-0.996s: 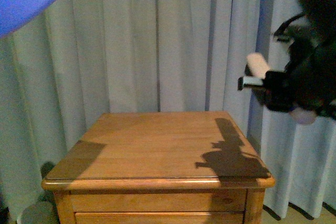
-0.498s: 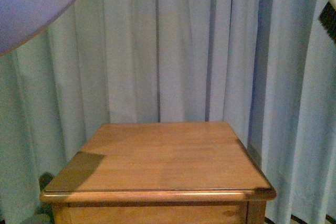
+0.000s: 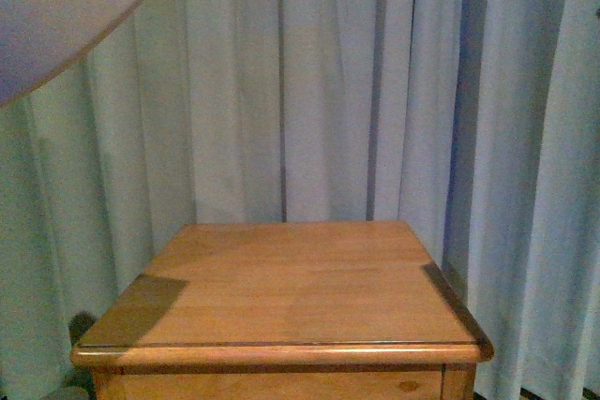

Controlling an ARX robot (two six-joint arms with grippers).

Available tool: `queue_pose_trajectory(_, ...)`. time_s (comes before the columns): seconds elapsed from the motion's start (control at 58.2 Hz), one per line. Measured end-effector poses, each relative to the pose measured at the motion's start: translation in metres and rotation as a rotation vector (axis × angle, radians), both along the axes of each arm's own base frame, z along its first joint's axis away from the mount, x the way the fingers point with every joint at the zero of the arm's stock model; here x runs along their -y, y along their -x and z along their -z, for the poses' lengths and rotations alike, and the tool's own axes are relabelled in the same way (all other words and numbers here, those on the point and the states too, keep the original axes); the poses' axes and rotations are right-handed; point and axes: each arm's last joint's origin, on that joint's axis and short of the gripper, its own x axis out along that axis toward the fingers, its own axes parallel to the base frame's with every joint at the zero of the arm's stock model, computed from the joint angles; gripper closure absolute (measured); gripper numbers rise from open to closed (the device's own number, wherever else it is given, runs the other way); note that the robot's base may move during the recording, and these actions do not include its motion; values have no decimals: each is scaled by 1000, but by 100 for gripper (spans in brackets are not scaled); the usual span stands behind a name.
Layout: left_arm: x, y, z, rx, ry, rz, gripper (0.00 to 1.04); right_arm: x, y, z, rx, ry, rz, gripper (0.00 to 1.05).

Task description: Clean up trash

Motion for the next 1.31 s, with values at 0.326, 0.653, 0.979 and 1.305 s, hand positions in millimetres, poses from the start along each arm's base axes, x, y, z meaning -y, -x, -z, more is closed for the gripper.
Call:
queue_pose_trajectory(0.326, 0, 0, 0, 0, 0, 0, 78, -1, 1, 2, -16, 11, 6, 84)
queue_pose_trajectory(0.653, 0, 0, 0, 0, 2, 9, 78, 0, 2, 1, -12, 12, 22, 84)
queue_pose_trajectory(0.979, 0, 0, 1, -1, 0, -7, 79, -2, 1, 3, -23, 14, 5, 84)
queue_pose_trajectory(1.305, 0, 0, 1, -3, 1, -3, 79, -1, 2, 3, -19, 13, 10, 84)
